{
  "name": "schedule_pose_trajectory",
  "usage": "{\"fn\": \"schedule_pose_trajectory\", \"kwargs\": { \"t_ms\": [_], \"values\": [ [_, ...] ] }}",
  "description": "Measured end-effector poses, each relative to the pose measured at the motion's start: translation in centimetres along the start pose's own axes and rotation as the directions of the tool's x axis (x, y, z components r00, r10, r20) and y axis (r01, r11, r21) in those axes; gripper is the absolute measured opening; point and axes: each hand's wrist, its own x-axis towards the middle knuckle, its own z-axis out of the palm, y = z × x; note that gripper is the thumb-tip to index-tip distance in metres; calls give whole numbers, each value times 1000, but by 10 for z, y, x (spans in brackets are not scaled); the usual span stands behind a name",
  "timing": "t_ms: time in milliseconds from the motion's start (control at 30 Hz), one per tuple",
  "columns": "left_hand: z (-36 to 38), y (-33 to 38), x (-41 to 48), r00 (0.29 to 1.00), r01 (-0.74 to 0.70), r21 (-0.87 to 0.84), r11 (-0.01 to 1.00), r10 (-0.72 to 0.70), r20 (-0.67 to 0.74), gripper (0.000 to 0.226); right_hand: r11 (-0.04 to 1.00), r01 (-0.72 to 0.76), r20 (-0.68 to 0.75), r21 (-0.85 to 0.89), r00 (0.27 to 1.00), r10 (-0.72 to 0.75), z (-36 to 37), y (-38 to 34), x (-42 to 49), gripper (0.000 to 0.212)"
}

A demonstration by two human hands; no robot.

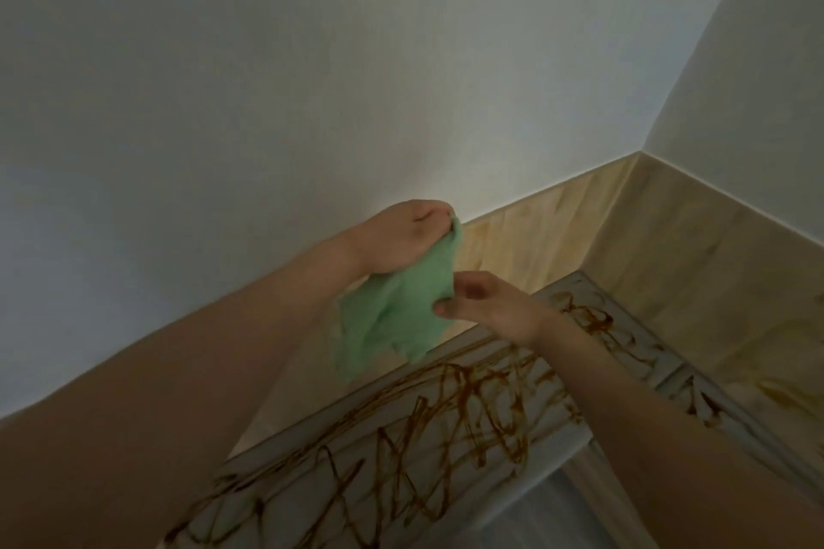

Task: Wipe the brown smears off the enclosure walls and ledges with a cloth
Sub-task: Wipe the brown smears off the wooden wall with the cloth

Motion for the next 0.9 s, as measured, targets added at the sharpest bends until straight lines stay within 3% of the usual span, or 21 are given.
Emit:
{"fn": "schedule_pose_trajectory", "kwargs": {
  "t_ms": [200, 267, 300, 333, 400, 500, 600, 667, 733, 833, 900],
  "values": [
    [5, 5, 3, 981, 154, 132, 979, -135, -141, 27, 972, 15, -43, 235, 999, -5, -22, -20, -29, 31],
    [25, 5, 6, 952, 243, 54, 968, -227, -206, 27, 967, -30, -87, 251, 995, 53, -34, -22, -39, 35],
    [40, 2, 6, 921, 312, -66, 948, -318, -225, 30, 957, -57, -119, 285, 988, 94, -41, -21, -43, 38],
    [55, -2, 4, 875, 389, -239, 890, -438, -207, 35, 943, -80, -148, 322, 980, 133, -45, -22, -47, 38],
    [91, -9, -3, 740, 529, -558, 639, -669, -63, 50, 918, -106, -186, 381, 964, 189, -57, -21, -58, 31],
    [138, -15, -18, 609, 635, -723, 273, -753, 250, 85, 876, -101, -222, 471, 948, 229, -75, -18, -70, 30],
    [163, -8, -26, 654, 623, -780, 53, -583, 483, 114, 819, -55, -190, 571, 962, 197, -87, -23, -78, 39],
    [169, 5, -22, 735, 514, -853, -93, -464, 494, 119, 776, -9, -183, 631, 970, 160, -95, -27, -82, 46],
    [168, 21, -13, 824, 360, -910, -207, -387, 414, 117, 737, 2, -169, 676, 974, 153, -102, -27, -85, 54],
    [159, 44, 2, 906, 203, -949, -240, -322, 275, 109, 722, -21, -167, 691, 968, 188, -112, -17, -86, 57],
    [154, 53, 9, 914, 172, -964, -201, -332, 233, 94, 724, -25, -196, 689, 956, 219, -119, -6, -86, 54]
  ]
}}
